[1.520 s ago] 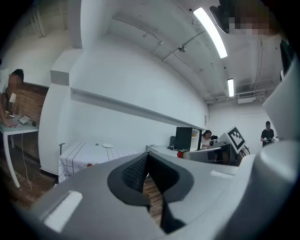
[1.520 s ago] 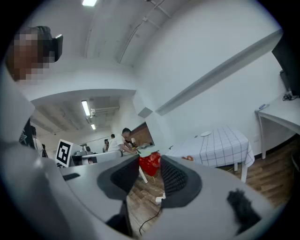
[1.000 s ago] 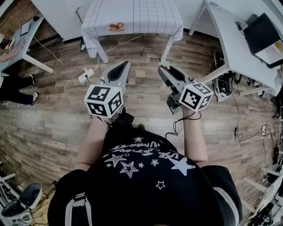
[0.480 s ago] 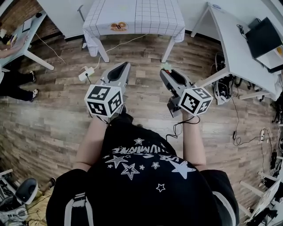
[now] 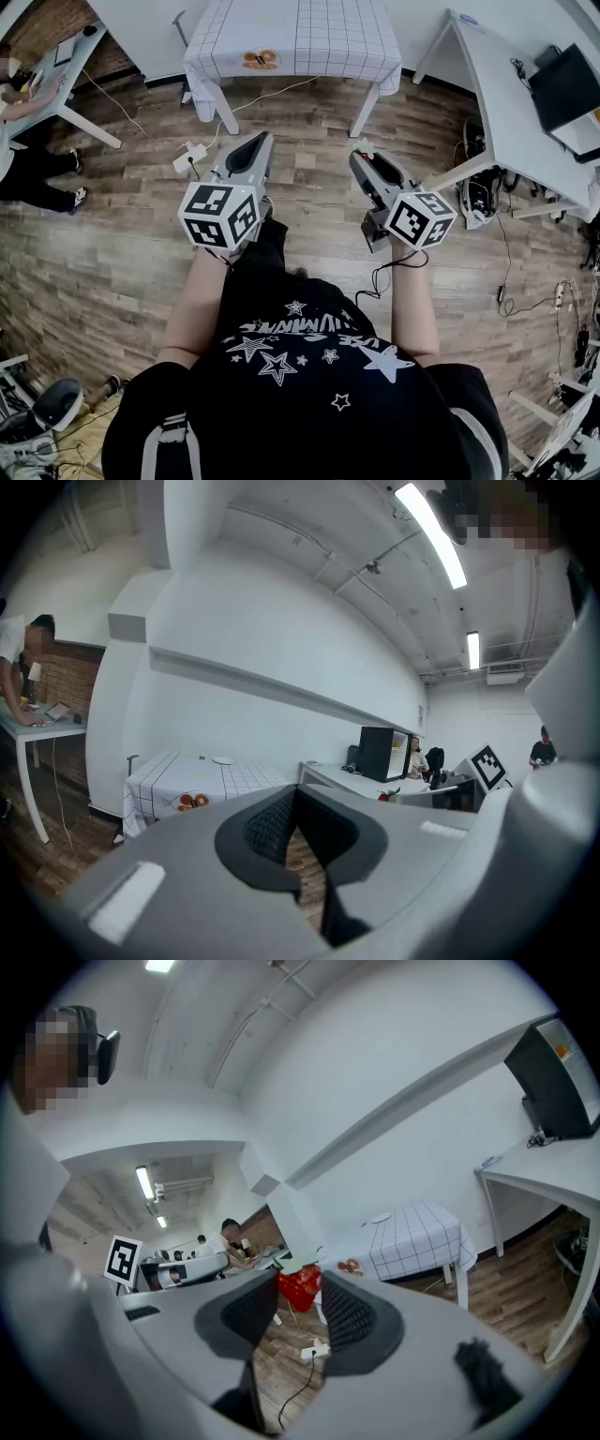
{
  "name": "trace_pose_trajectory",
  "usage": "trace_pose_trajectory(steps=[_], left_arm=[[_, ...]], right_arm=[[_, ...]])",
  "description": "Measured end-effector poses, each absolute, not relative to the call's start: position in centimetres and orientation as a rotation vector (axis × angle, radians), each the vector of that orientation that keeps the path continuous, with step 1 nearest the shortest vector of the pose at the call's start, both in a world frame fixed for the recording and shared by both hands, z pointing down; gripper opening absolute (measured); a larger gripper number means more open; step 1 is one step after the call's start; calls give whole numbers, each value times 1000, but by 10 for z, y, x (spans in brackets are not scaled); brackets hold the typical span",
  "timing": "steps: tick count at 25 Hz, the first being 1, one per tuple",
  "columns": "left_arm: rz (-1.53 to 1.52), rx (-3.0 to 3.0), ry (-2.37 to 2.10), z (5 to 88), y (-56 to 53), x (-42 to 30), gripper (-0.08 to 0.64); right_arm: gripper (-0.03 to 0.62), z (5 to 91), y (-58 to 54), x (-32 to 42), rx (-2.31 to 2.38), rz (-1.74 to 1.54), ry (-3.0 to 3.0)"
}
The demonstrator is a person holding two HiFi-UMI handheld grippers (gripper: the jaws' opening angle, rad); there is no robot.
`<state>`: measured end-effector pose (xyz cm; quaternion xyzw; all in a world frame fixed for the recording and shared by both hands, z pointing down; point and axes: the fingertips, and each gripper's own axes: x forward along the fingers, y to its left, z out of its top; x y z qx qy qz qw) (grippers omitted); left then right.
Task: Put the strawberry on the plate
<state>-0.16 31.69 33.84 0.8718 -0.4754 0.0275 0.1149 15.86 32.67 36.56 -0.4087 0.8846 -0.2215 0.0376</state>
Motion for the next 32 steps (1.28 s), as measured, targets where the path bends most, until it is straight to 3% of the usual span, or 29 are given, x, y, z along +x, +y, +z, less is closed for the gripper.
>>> trace_pose_trajectory(steps=[32], left_arm=[[26, 2494, -1327, 358, 91, -51, 8]], right_arm=[[153, 374, 103, 108, -1401, -739, 2725]])
